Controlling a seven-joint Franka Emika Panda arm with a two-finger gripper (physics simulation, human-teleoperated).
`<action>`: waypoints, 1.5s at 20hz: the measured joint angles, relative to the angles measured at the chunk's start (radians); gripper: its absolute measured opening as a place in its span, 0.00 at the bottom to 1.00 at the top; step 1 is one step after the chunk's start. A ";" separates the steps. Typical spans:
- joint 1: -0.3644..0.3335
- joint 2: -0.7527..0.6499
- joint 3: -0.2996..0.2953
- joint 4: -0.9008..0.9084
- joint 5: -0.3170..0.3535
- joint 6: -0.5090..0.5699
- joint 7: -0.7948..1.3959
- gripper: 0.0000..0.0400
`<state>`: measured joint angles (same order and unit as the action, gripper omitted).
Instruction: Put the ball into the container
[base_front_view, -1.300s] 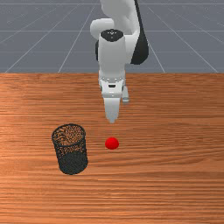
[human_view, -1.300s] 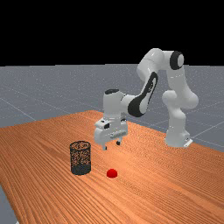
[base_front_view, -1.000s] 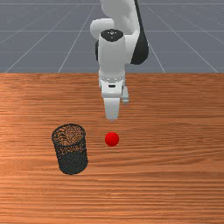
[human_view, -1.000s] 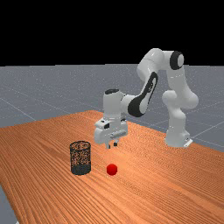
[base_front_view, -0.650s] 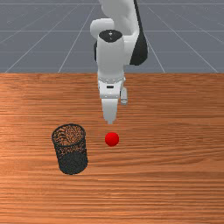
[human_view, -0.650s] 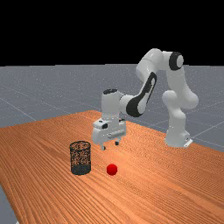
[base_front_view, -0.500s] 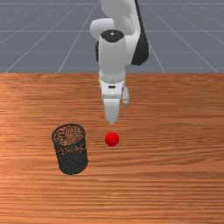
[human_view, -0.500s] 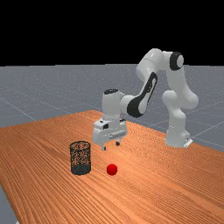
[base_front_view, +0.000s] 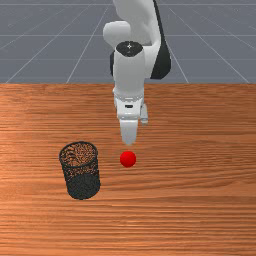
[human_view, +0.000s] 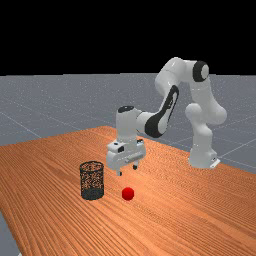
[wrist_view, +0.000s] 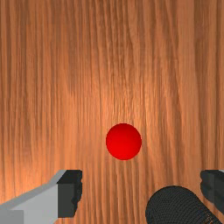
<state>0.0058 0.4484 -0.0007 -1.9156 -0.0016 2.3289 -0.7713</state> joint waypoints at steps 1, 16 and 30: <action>0.000 0.010 0.000 0.003 0.000 0.002 0.000 1.00; 0.000 0.129 0.000 0.015 0.000 0.097 0.000 1.00; 0.007 0.181 0.001 0.031 -0.001 0.122 0.009 1.00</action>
<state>0.0132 0.6294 0.0002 -1.8847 -0.0027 2.4506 -0.7621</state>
